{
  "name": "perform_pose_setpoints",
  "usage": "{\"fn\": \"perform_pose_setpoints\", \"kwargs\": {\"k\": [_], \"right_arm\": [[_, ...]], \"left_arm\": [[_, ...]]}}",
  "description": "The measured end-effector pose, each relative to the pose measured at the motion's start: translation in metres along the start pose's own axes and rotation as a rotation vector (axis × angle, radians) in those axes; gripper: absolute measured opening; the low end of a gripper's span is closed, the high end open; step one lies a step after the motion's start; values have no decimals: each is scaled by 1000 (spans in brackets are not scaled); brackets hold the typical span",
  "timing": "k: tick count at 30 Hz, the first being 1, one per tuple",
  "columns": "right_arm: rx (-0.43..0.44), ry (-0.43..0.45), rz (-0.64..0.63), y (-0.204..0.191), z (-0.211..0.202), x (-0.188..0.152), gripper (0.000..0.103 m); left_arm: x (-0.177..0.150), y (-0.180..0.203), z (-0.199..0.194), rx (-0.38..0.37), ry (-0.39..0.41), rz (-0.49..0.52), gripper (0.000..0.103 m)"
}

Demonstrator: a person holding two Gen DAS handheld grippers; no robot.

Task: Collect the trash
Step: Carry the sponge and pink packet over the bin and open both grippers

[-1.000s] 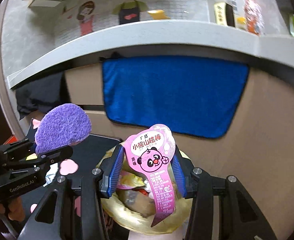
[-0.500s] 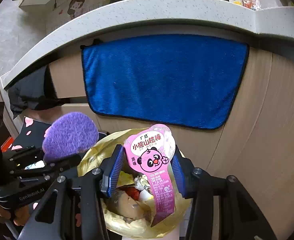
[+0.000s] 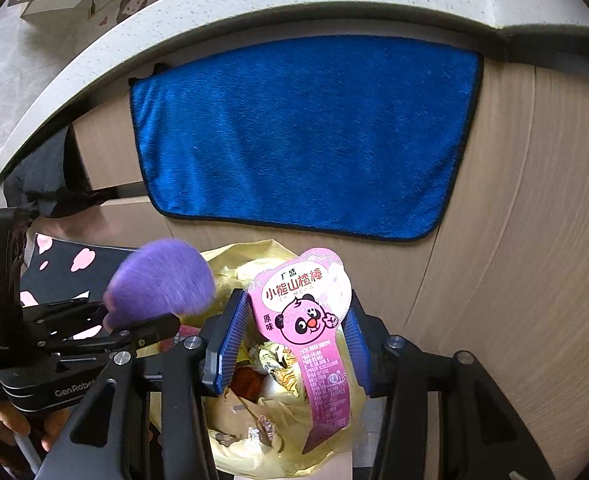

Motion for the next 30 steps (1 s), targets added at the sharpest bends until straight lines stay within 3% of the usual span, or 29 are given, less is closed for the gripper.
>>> {"fn": "perform_pose_setpoints", "kwargs": {"k": [5,13,20,25,30], "right_arm": [[7,-7,14,2,9,0,44],[42,-14,35,-7,24,-1,44],[66,-21,16,-28,34,6,45],[20,-37,-12,-44,37,11,52],[12,-31,-8,-56,30,13,53]], "left_arm": [[5,-5,-2,-34,-7,-31,55],[14,-32,-35,58,83,-52,55],[9,-60,-64,101,113,-68,55],[5,-85,-85,120,132,-93,55],[-1,-102,-105,156,155,-85,55]]}}
Point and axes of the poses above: each gripper's, at about its wrist camera, not at the fingertips, and z roughly the way its jaws point, y to its right, x to its top, the point moved 4 cm from there along z, roughly the way its jaws point, and after that the axes turned 13 degrees about -z, right-handed, at the moved point
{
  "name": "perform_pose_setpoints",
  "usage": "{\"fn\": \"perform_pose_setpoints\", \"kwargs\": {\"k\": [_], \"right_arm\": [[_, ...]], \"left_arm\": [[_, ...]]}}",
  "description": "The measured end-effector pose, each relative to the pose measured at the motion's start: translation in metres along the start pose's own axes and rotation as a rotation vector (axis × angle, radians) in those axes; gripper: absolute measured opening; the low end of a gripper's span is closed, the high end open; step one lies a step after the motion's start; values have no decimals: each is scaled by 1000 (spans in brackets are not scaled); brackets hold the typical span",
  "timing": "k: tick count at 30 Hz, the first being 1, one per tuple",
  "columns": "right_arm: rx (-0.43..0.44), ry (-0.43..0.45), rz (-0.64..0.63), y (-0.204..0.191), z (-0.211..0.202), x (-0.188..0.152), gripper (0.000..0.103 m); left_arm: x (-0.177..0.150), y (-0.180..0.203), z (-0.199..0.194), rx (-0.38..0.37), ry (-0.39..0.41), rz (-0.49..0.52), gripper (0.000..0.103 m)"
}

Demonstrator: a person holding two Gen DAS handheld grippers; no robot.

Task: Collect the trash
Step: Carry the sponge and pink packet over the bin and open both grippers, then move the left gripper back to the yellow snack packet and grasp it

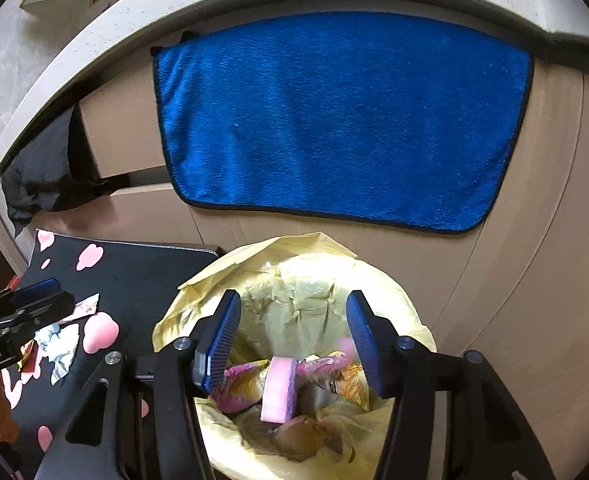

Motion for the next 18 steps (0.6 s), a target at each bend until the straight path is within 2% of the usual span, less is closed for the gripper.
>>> {"fn": "perform_pose_setpoints", "kwargs": {"k": [10,18], "right_arm": [[-9,46,-23,-41,-37,7,53],[78,90,-81,-111,-60,18,53]], "left_arm": [[-3,-47,-54,75,89,-4,55],[-8,-101,-104,144,169,-50,55]]}}
Point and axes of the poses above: each gripper's, at about its wrist camera, not at the fingertips, and z roughly the way its jaws point, y to its right, x to its top, the point moved 4 cm from there along z, roughly the way its jaws point, and after that the axes turned 13 degrees about -z, right-handed, at the moved point
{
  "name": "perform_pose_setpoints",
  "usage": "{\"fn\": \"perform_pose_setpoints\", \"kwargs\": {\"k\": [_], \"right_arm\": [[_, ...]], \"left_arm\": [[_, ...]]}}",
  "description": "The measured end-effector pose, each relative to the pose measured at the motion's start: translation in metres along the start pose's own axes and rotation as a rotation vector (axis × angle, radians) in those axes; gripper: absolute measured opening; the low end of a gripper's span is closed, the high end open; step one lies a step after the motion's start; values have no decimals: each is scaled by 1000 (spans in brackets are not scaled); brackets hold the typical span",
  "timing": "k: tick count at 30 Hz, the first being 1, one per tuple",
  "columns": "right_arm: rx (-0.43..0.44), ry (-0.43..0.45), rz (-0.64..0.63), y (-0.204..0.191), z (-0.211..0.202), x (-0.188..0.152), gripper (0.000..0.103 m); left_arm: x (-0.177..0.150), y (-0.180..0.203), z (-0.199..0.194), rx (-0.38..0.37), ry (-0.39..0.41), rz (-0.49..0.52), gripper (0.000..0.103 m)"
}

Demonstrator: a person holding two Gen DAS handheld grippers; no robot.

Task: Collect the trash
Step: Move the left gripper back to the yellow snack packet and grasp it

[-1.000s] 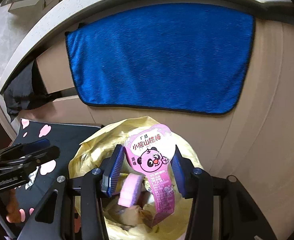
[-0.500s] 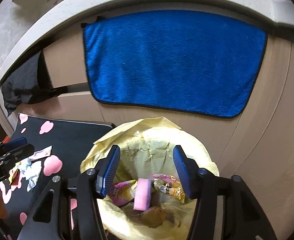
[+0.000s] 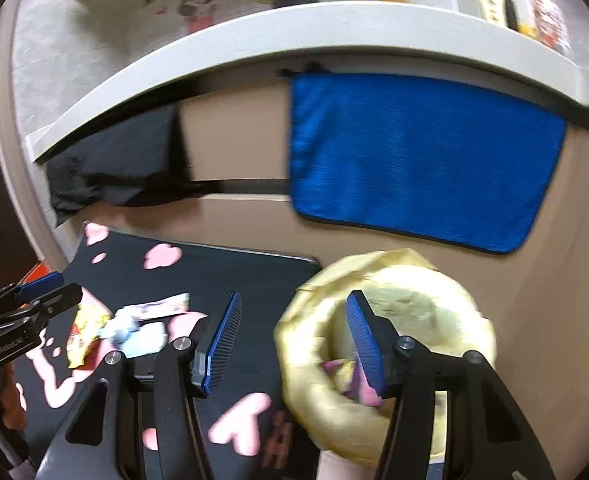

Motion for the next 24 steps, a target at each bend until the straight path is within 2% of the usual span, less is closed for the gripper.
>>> {"fn": "perform_pose_setpoints", "kwargs": {"k": [8,15,19,24], "right_arm": [[78,0,-78,-76,11,18,53],[127,-14,-137,-125,23,24,53],[135,-23,-160,-140,27,26,53],[150,-39,-164,-146,33,22,53]], "left_arm": [[1,-69,-27,70,32,-86,55],[-3,-119,-34,102,23,-162,55],[-9,-152,-27,106,-17,-246,55],[-25,-192,-5,88,-118,-408,55]]}}
Point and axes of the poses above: each gripper's, at about its wrist camera, not at the fingertips, and z roughly the way its jaws point, y to its right, x to its top, the point moved 4 cm from there along z, roughly the way its jaws point, and after that the axes turned 13 degrees about -z, right-handed, at the moved point
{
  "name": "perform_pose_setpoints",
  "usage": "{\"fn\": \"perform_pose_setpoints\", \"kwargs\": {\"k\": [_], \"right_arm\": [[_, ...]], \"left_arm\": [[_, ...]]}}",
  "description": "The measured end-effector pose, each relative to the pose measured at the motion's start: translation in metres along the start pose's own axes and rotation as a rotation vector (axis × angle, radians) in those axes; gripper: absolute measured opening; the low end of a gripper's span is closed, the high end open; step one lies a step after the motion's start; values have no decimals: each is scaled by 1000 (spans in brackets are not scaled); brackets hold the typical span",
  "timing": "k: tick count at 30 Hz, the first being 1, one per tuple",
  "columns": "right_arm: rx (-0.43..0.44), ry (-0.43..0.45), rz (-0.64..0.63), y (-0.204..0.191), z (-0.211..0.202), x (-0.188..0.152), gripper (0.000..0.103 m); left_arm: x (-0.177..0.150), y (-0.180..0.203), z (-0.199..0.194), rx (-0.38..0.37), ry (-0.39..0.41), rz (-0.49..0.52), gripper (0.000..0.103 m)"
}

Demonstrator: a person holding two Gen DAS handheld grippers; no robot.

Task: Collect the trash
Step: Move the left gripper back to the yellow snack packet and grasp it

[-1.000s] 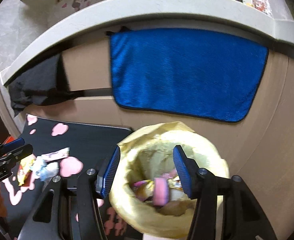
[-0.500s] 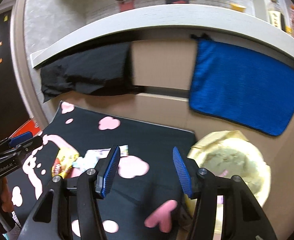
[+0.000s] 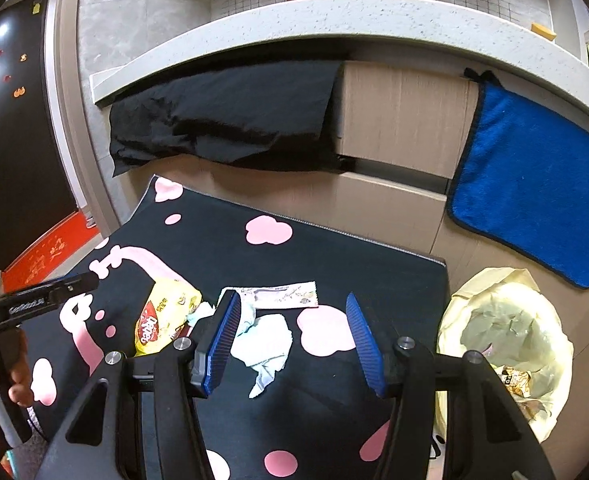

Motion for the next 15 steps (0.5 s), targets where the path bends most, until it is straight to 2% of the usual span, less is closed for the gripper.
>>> {"fn": "perform_pose_setpoints", "kwargs": {"k": [3,6,9,15], "right_arm": [[6,-13,3,0,5,-4,53],[10,-29,8,2,11,-9,53],[8,-43,9,7,15,-15,53],[-2,-63,8,21,18,-31,53]], "left_arm": [[-7,-3,14,-43,-60,-21,55],[-20,6,32,-95,-114,8,55],[-29,11,52,-66,-131,35,55],[-34,9,81,-21,-157,-26,54]]}}
Point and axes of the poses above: each gripper's, at about its wrist camera, not at the fingertips, and z roughly the way its jaws point, y to its right, x to its top, the point moved 4 cm from there along z, roughly the way its jaws point, and after that the axes turned 13 degrees about -z, right-handed, at the moved point
